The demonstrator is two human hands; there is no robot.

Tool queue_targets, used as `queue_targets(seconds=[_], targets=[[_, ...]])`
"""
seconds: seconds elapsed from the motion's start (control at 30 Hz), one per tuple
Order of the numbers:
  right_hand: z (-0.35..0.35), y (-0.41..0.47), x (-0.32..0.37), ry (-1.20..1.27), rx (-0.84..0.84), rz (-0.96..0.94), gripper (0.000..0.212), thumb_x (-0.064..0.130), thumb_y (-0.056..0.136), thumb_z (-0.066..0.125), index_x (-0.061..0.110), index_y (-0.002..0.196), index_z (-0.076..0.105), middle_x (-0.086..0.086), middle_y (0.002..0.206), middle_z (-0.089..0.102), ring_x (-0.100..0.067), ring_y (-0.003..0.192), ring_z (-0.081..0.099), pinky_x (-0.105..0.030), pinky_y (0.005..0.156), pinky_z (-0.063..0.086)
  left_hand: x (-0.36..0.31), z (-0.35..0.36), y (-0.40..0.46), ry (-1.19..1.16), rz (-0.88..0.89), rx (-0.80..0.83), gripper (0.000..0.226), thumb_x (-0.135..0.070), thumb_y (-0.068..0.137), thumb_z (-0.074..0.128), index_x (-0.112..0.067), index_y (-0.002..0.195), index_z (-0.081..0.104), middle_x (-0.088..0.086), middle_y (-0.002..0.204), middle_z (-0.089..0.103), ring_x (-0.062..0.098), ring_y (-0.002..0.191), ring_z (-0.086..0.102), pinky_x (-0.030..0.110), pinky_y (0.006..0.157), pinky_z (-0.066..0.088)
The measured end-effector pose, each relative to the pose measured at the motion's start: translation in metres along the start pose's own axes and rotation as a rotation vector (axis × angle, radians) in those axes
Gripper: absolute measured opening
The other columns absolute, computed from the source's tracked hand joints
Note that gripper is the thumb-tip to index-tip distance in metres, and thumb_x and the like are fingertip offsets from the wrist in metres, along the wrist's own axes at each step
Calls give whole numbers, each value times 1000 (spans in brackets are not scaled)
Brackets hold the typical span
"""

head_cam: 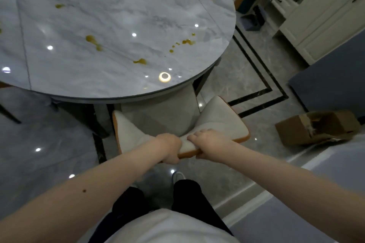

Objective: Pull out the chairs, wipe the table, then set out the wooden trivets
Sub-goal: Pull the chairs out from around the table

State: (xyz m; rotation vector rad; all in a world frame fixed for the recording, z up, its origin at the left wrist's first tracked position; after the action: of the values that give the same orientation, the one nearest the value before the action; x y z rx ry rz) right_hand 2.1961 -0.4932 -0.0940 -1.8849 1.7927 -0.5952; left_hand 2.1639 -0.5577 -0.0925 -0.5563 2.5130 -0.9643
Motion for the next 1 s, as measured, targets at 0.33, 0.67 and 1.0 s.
queue_targets(seconds=[0.33, 0.67, 1.0], targets=[[5, -11, -14, 12, -95, -241, 58, 36, 88, 60, 12, 137, 38, -8, 135, 49, -27, 120, 50, -37, 100, 39, 2, 2, 5, -93, -245, -67, 44, -33, 83, 65, -11, 120, 57, 11, 121, 58, 27, 110, 58, 33, 90, 46], [11, -5, -15, 41, -139, -100, 57, 39, 81, 69, 12, 125, 43, -9, 124, 56, -27, 113, 52, -35, 91, 39, 13, 13, 3, -148, -287, -245, 50, -47, 79, 65, -16, 116, 53, 6, 120, 59, 26, 110, 58, 36, 92, 47], [0, -14, -10, 128, -189, -277, 40, 31, 89, 60, 11, 123, 51, -7, 122, 61, -26, 110, 57, -33, 90, 40, 9, 16, 5, -48, -218, -252, 41, -45, 89, 54, -15, 116, 53, 7, 116, 61, 27, 106, 59, 38, 89, 48]])
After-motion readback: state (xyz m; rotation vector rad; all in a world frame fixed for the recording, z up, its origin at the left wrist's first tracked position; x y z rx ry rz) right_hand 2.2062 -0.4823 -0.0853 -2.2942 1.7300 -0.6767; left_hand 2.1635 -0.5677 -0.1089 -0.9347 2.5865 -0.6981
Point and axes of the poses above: each hand's wrist, its own y-axis towards the middle knuckle, its own z-axis out of the palm, x = y × z, the point moved 9 cm from there along y, towards the middle knuckle
